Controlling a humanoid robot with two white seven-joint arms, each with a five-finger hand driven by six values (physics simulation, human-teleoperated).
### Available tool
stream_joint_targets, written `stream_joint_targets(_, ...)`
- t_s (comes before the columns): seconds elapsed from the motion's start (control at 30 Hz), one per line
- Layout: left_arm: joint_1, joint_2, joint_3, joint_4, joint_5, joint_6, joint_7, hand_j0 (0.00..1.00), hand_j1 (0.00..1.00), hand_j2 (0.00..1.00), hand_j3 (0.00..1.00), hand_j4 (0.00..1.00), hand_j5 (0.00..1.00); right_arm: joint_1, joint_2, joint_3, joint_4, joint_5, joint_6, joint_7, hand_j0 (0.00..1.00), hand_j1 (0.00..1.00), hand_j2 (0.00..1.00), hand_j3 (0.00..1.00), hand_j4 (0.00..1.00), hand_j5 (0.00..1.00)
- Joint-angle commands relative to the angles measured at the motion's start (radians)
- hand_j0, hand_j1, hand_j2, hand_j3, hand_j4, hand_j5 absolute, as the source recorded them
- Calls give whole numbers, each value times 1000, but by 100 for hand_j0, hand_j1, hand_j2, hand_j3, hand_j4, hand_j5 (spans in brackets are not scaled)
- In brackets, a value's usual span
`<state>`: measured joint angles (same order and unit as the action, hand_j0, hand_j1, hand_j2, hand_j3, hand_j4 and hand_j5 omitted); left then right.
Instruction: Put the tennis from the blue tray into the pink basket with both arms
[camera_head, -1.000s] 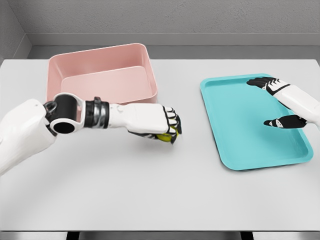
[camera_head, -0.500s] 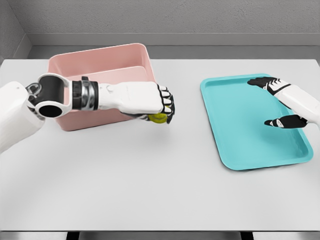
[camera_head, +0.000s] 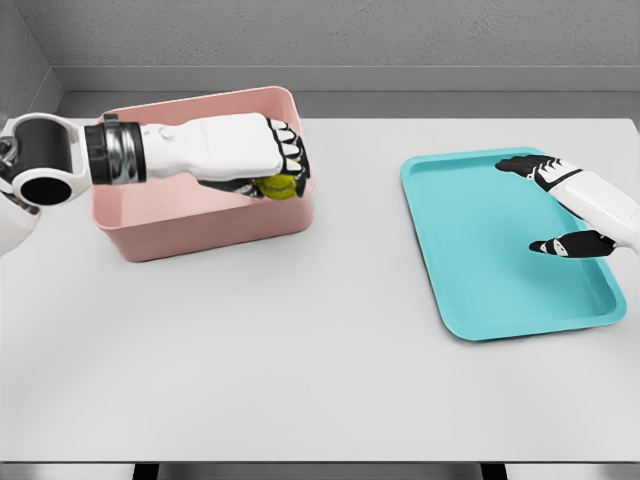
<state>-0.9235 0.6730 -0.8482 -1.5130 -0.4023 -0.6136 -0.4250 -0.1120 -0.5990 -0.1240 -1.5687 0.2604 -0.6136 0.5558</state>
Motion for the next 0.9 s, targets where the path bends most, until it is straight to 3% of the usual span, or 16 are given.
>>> stream_joint_targets(0.0,0,13,20,37,11,3,0,53,53,53,53,53,53,0,-1,0,-1,-7,3,-1,100,100,100,100,100,100)
stream_joint_targets(0.37,-8,14,72,280,40,3,2,54,54,54,54,54,54,0,-1,1,-1,-7,3,-1,100,100,100,100,100,100)
stream_joint_targets(0.47,-15,14,80,336,40,3,3,60,60,60,60,60,60,0,-1,0,1,-7,3,-1,100,100,100,100,100,100)
stream_joint_targets(0.5,-20,13,80,359,40,3,9,74,74,74,74,74,74,0,-1,0,2,-7,3,1,100,100,100,100,100,100)
stream_joint_targets(0.53,-18,13,81,367,59,3,12,100,100,100,100,100,100,0,-1,0,2,-7,3,0,100,100,100,100,100,100)
stream_joint_targets(0.7,-18,16,83,359,82,3,14,100,100,100,100,100,100,0,-1,0,4,-7,3,-1,100,100,100,100,100,100)
stream_joint_targets(0.87,2,99,83,329,155,3,12,100,100,100,100,100,100,0,-2,0,4,-7,3,0,100,100,100,100,100,100)
